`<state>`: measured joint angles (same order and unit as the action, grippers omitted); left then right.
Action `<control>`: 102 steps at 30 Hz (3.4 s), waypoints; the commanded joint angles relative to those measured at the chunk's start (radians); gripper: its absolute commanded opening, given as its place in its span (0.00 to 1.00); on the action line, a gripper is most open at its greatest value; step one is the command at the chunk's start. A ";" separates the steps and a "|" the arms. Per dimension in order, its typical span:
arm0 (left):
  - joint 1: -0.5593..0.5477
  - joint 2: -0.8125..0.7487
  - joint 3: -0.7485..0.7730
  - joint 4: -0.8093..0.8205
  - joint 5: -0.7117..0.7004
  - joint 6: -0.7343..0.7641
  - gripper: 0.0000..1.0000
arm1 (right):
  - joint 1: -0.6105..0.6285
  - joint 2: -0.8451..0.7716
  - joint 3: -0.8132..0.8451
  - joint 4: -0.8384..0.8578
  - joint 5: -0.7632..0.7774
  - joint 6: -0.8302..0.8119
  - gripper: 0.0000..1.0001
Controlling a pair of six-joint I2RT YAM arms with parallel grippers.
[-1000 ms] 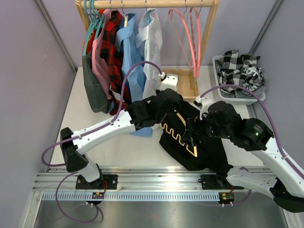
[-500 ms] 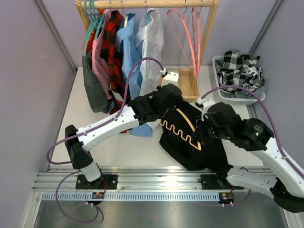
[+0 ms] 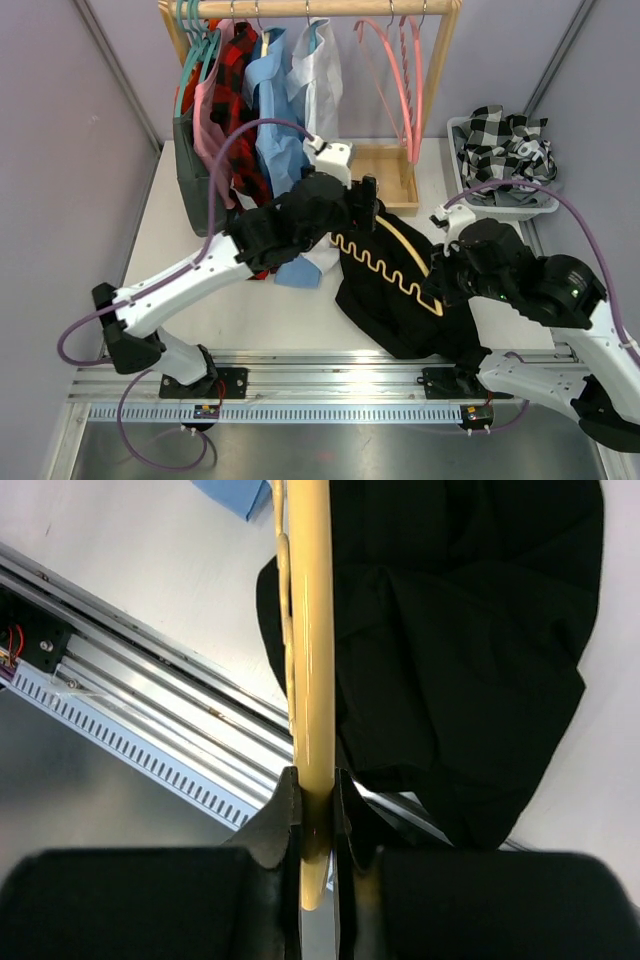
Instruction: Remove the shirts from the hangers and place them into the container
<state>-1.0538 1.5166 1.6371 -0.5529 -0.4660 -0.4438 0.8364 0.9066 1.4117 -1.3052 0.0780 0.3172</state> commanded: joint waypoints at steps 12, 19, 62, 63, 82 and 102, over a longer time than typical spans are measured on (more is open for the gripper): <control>-0.009 -0.521 -0.247 0.143 -0.046 0.024 0.99 | 0.009 -0.041 0.331 -0.094 0.253 -0.043 0.00; -0.011 -0.618 -0.342 0.084 -0.071 -0.029 0.99 | 0.007 0.027 0.392 0.009 0.354 -0.088 0.00; -0.011 -0.954 -0.577 -0.059 -0.100 -0.161 0.99 | -0.258 0.793 0.932 0.425 0.356 -0.222 0.00; -0.011 -0.952 -0.577 -0.058 -0.099 -0.162 0.99 | -0.258 0.785 0.925 0.423 0.347 -0.211 0.00; -0.011 -0.921 -0.574 -0.050 -0.091 -0.168 0.99 | -0.252 0.577 0.705 0.374 0.148 -0.194 0.82; -0.011 -0.895 -0.589 -0.084 -0.079 -0.193 0.99 | -0.114 0.054 -0.623 0.553 0.232 0.466 0.99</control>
<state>-1.0599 0.6075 1.0512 -0.6598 -0.5369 -0.6170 0.7139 0.9932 0.8429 -0.8494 0.3202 0.5831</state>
